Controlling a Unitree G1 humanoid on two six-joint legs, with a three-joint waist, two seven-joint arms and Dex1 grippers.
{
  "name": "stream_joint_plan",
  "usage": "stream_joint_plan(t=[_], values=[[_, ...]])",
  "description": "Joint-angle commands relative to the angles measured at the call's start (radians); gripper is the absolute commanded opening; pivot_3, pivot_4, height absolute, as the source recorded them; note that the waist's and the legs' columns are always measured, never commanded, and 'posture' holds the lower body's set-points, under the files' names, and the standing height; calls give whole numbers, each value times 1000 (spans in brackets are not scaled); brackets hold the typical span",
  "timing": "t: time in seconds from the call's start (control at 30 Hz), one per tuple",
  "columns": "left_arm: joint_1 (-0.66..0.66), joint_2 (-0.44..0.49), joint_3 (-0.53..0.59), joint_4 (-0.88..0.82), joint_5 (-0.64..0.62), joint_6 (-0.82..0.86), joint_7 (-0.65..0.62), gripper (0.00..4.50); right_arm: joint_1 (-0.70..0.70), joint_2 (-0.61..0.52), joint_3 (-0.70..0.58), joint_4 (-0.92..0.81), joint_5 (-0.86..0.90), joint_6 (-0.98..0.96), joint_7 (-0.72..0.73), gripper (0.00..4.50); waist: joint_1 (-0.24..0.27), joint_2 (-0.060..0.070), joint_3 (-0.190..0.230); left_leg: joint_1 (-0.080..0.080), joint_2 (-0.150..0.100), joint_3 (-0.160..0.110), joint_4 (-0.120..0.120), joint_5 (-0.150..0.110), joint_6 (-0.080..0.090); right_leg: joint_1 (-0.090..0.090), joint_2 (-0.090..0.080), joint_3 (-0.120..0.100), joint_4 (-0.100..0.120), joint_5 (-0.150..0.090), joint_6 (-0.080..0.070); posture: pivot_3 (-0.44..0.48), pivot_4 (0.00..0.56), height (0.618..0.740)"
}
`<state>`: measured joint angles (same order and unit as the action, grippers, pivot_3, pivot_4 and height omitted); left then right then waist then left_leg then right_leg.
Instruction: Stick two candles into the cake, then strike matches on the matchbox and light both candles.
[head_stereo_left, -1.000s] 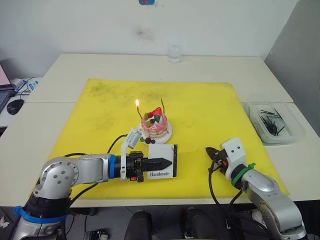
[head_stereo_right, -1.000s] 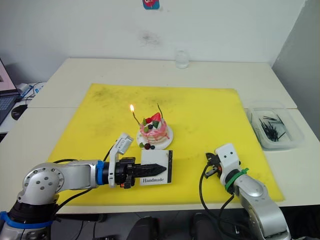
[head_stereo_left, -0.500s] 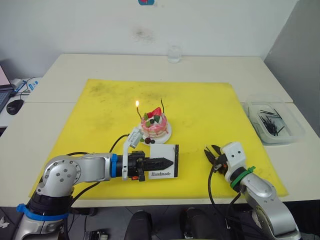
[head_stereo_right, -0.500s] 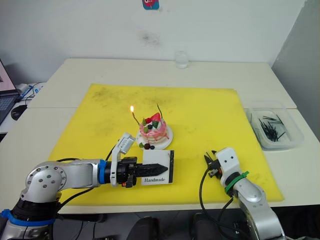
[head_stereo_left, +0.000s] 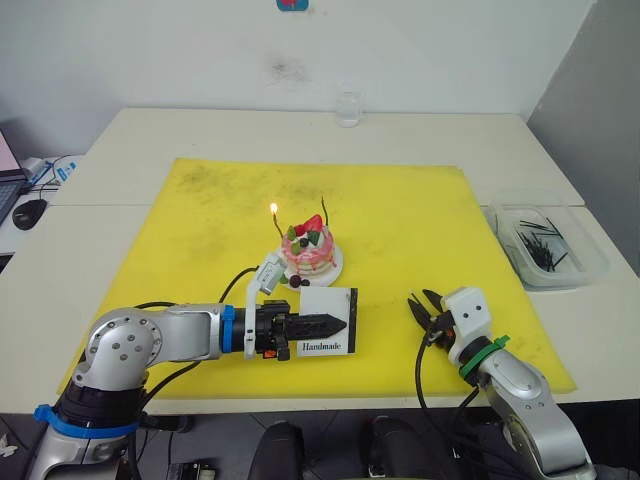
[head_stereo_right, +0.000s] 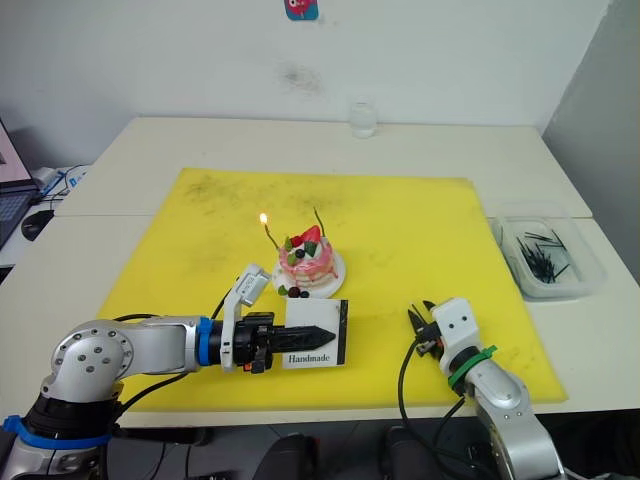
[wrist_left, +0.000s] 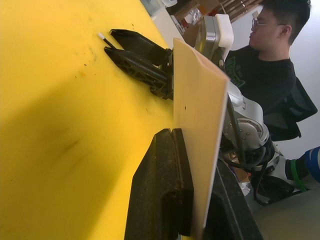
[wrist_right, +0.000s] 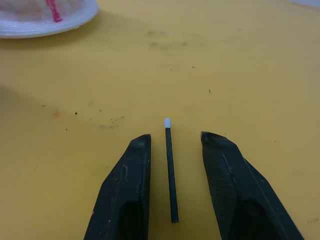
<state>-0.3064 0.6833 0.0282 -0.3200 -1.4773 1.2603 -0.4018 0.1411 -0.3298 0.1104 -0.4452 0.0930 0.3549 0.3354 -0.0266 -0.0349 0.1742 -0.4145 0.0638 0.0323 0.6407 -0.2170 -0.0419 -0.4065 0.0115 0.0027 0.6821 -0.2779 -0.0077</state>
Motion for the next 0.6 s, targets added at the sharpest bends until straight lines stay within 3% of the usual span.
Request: stream_joint_plan(t=[0.03, 0.13, 0.3, 0.6], values=[[0, 3, 9, -30, -18, 0, -1, 0, 8, 6, 22, 14, 0, 0, 15, 1620, 0, 0, 0, 0, 0, 0, 0, 0, 0, 0, 0, 0, 0, 0, 0, 0, 150, 740], [0, 5, 8, -30, -19, 2, -1, 0, -3, 12, 30, 21, -2, 13, 12, 1457, 0, -1, 0, 0, 0, 0, 0, 0, 0, 0, 0, 0, 0, 0, 0, 0, 150, 740], [-4, 5, 7, -26, -16, 5, -2, 0, -5, 24, 30, 22, 1, 40, 1, 70, 0, -2, -1, 1, 0, 0, 0, 0, 0, 1, 0, 0, 0, 0, 0, 0, 150, 740], [-11, 0, 1, -22, -4, 6, -8, 0, 3, 42, 15, -20, 12, 43, -1, 29, 0, -2, -1, 2, 0, 0, 0, 0, 0, 1, 0, 1, 0, 0, 0, 0, 150, 740]])
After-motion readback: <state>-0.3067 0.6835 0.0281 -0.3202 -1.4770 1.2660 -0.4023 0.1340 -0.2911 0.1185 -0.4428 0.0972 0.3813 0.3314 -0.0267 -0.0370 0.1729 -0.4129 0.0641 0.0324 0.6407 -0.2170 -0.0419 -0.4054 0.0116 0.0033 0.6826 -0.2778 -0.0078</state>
